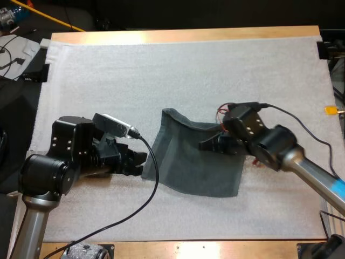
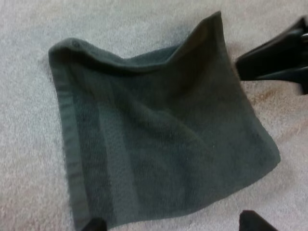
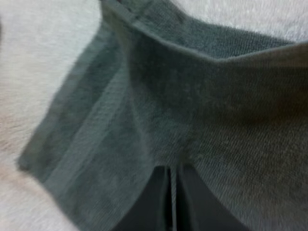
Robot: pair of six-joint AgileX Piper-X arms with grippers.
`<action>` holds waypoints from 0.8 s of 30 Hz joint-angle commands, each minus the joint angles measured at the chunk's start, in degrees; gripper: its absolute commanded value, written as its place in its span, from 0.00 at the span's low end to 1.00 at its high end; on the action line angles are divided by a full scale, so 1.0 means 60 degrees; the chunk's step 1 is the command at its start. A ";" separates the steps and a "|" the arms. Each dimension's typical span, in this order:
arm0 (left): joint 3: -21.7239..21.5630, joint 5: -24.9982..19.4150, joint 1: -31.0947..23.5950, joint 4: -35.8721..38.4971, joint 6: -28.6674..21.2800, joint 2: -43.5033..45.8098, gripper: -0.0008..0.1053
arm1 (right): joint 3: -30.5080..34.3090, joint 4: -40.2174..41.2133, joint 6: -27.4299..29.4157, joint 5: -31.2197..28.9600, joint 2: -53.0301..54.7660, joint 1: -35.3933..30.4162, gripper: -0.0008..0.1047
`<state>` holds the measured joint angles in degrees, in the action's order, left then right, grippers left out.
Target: Pick towel from pile, fold and stack
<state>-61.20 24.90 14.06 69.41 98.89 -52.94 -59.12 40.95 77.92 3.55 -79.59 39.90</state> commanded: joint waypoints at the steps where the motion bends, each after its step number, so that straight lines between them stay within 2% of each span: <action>1: -0.0069 0.0014 0.0012 0.0164 -0.0001 0.0000 0.52 | -0.0286 -0.0278 -0.0043 0.0036 -0.0745 -0.0041 0.01; 16: -0.0047 0.0033 -0.0001 0.0299 -0.0002 -0.0006 0.52 | -0.1842 -0.0326 0.0033 0.0375 -0.3528 -0.0343 0.01; 24: -0.0038 0.0050 0.0005 0.0229 0.0028 -0.0023 0.53 | -0.2148 -0.0442 -0.0206 0.0313 -0.4231 -0.0348 0.01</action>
<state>-61.20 24.90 14.06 70.61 98.89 -52.94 -70.92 38.96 77.08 5.31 -103.21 38.04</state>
